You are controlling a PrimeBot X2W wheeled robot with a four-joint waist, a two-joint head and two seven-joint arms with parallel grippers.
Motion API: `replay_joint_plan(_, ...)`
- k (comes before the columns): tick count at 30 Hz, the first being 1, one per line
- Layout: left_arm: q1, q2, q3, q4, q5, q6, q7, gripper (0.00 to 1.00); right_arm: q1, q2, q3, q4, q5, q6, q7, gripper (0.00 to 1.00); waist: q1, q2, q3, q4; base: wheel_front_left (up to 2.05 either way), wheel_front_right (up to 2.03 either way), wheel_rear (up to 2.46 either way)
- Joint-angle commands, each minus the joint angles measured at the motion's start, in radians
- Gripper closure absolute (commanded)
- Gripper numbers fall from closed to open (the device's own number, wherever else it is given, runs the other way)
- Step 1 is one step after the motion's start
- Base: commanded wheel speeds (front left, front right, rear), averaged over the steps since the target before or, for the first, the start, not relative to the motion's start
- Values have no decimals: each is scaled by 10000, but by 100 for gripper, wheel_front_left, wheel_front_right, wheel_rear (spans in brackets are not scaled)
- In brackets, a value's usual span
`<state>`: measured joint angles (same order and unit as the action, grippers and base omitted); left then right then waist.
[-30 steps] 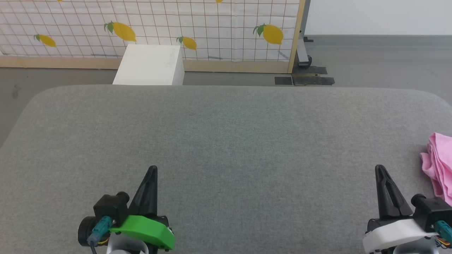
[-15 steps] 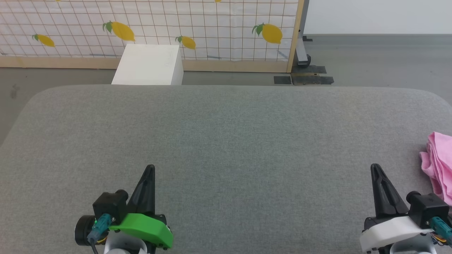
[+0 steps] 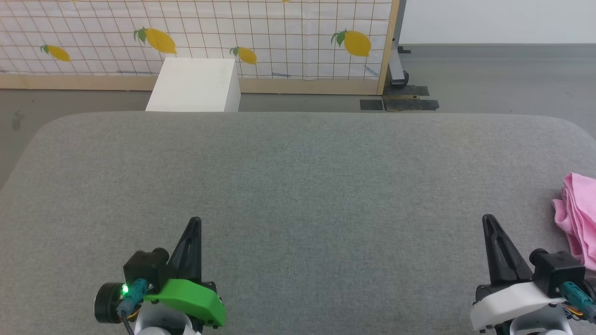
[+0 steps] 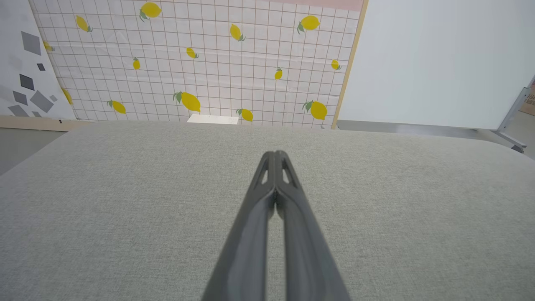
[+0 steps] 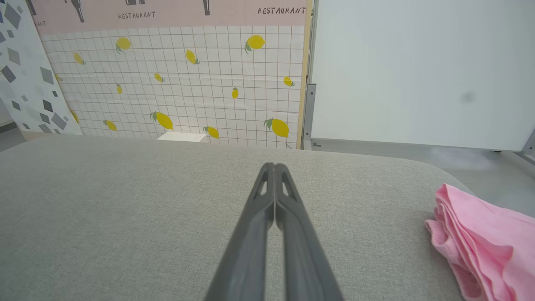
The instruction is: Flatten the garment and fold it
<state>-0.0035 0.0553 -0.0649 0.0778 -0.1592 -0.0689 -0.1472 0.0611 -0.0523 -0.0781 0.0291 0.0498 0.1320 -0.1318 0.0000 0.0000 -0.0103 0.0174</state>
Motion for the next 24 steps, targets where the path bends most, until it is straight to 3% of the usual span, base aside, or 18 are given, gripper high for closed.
replay_joint_plan(1, 16, -23, 63, -84, 101, 72, 72, 100, -182, 9, 41, -67, -108, -5, 70, 100, 0, 0, 2, -3, 0, 0, 0)
replay_joint_plan(24, 22, -32, 258, -315, 598, 277, 538, 100, -325, 13, 288, -142, -238, -8, 486, 100, 0, 0, 36, -60, 0, 0, 0)
